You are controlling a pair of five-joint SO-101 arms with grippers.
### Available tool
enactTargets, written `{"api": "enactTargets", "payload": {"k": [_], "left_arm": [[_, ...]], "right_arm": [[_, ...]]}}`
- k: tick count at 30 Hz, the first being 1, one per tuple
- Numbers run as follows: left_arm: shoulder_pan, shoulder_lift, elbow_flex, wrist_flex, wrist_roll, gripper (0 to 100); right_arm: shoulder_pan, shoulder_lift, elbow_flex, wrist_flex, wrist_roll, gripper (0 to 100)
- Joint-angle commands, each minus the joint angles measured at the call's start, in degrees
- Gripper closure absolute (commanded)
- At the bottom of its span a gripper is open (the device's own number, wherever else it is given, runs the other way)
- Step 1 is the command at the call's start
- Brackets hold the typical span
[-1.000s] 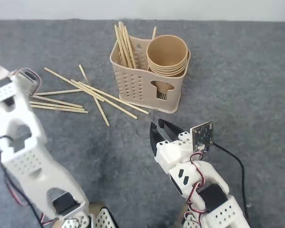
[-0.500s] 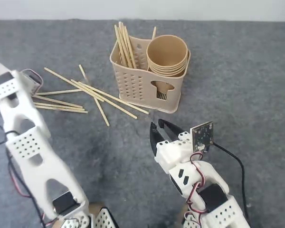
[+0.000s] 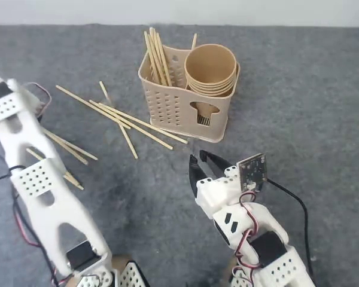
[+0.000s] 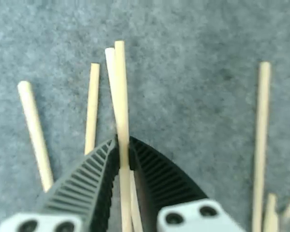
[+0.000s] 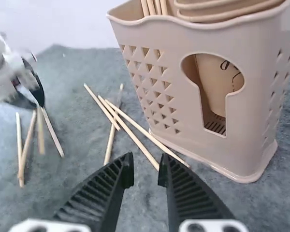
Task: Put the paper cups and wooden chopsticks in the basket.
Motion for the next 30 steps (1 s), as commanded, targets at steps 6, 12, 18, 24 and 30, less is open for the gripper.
{"api": "enactTargets", "payload": {"k": [6,12,18,24,30], "left_arm": [[-3.1,-1.0,-24.1,11.0,-2.1,99],[-6.6,-1.4,-29.4,11.0,-4.4,99],[-8.7,-8.4,-29.1,11.1,-8.4,99],[-11.0,-16.2,-28.9,11.2,-11.3,99],[-14.4,-19.3,-28.9,11.2,-14.2,99]], "right_arm": [[-3.6,-0.6,0.5,3.8,3.7,90.1],[-3.8,-0.6,-4.2,9.7,3.7,90.1],[-4.5,1.8,-8.4,13.2,3.9,90.1],[-7.0,23.5,-17.8,12.6,7.3,90.1],[-7.0,52.4,-31.8,8.2,7.3,90.0]]}}
